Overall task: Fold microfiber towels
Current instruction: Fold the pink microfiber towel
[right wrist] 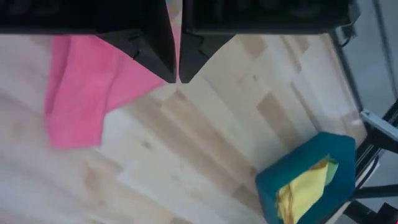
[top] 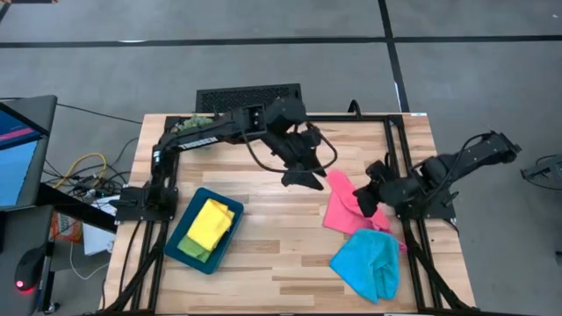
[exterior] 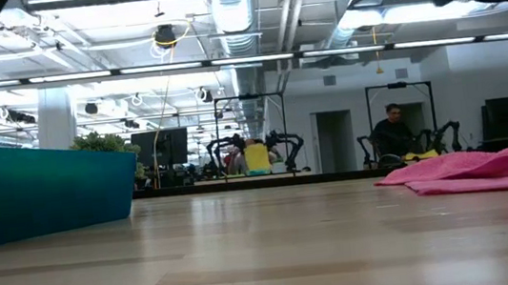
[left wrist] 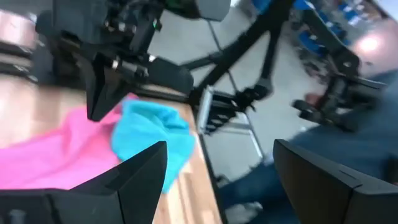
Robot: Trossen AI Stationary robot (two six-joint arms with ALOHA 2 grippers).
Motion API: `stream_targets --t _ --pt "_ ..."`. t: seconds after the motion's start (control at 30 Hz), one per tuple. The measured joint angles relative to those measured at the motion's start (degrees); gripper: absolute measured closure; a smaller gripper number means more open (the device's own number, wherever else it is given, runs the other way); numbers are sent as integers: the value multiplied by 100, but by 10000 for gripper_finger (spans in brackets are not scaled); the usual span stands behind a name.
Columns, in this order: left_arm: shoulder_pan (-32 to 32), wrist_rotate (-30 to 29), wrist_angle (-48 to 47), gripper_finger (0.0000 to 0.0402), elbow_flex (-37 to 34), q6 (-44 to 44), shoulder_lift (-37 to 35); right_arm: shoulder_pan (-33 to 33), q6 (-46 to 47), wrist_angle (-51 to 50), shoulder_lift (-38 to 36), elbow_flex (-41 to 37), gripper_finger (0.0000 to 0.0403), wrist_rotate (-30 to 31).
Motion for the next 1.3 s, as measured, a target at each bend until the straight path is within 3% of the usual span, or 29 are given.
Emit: stream_targets --t 0.2,0.53,0.97,1.3 --pt "-207 -877 -129 116 0 -185 -169 -623 -940 94 -137 0 359 -190" --pt "-316 -1508 -92 116 -4 -400 -191 -1317 -2112 63 -138 0 348 -596" --pt "-828 -1819 -482 122 -9 -521 -277 -1899 -2359 -1437 316 0 246 -621" --pt "-623 -2066 -1594 154 -13 151 -894 -1659 -2117 -1277 1255 -155 204 -1277"
